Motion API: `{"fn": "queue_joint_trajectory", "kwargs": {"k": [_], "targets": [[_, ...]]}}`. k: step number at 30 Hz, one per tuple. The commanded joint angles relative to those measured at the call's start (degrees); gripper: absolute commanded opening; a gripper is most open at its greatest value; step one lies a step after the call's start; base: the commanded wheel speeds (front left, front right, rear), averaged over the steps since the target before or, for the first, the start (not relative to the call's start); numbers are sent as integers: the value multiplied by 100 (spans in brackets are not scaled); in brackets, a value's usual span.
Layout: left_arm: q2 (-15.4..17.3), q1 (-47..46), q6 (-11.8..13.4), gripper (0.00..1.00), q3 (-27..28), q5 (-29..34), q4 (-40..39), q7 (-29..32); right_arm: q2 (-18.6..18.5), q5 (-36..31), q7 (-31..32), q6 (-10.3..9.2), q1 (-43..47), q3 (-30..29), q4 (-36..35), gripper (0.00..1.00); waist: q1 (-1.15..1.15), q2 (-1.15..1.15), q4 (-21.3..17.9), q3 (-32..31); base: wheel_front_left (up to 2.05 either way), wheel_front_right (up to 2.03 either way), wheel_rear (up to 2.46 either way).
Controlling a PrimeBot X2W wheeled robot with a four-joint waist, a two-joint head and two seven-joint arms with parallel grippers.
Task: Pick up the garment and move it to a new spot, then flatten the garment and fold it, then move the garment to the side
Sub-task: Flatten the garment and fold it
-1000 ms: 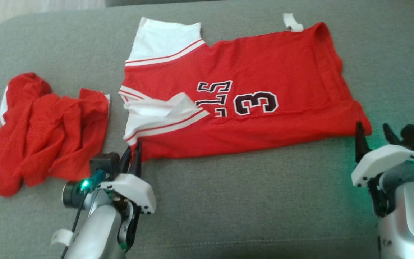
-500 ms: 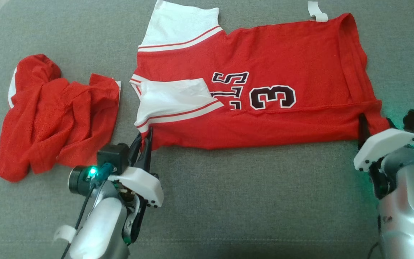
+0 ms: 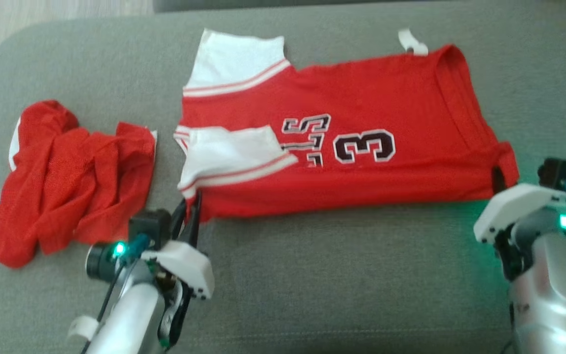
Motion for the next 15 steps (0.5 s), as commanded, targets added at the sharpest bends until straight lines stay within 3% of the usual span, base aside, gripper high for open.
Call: {"fn": "queue_joint_trajectory", "kwargs": {"k": [1, 15], "targets": [[195, 44, 69, 0, 184, -36, -177, 7, -112, 131, -32, 20, 198, 94, -310, 0, 0, 0, -158, -249, 0, 0, 0], [542, 1020, 177, 0, 80, -100, -654, 303, -58, 652, 612, 20, 1612, 166, -1665, 0, 0, 0, -363, -943, 0, 0, 0]]}}
